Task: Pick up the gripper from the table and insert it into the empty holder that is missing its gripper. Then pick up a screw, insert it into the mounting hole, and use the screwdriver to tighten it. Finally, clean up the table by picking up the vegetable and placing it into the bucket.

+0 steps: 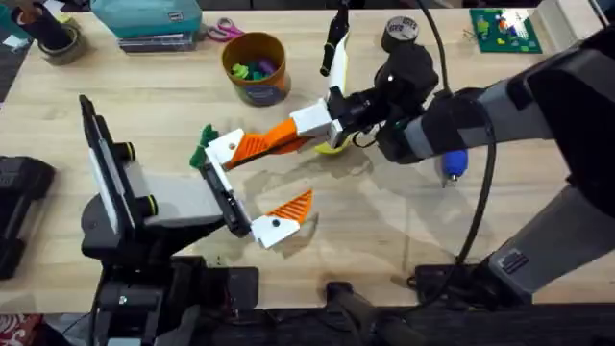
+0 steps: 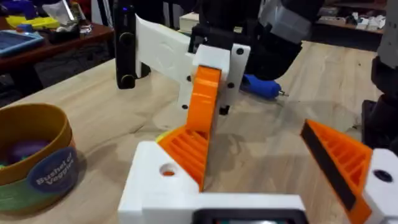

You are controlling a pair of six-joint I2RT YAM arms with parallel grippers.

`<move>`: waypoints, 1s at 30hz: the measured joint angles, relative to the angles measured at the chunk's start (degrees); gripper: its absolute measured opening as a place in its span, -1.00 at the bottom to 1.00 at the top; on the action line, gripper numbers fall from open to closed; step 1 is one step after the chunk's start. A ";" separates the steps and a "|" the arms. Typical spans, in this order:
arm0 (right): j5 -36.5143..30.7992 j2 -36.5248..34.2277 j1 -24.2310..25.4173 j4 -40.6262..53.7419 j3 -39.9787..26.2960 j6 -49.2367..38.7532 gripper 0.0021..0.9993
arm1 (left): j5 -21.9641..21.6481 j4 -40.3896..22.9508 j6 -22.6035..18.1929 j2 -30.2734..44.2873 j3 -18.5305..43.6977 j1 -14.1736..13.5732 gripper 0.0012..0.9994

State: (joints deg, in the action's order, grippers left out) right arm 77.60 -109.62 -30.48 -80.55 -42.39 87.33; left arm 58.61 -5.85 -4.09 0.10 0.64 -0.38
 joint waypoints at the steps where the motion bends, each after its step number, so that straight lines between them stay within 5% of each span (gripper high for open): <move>1: 0.01 0.00 0.00 0.02 0.00 0.00 -0.98 | 0.00 0.00 0.00 -0.01 0.00 0.00 0.97; 30: 3.69 -5.20 0.00 -0.02 -6.61 -0.30 -0.98 | -0.91 0.02 1.09 0.00 0.00 0.00 0.97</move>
State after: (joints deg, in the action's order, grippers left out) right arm 81.29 -114.83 -30.48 -80.57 -49.01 87.02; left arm 57.70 -5.82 -3.00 0.10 0.64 -0.38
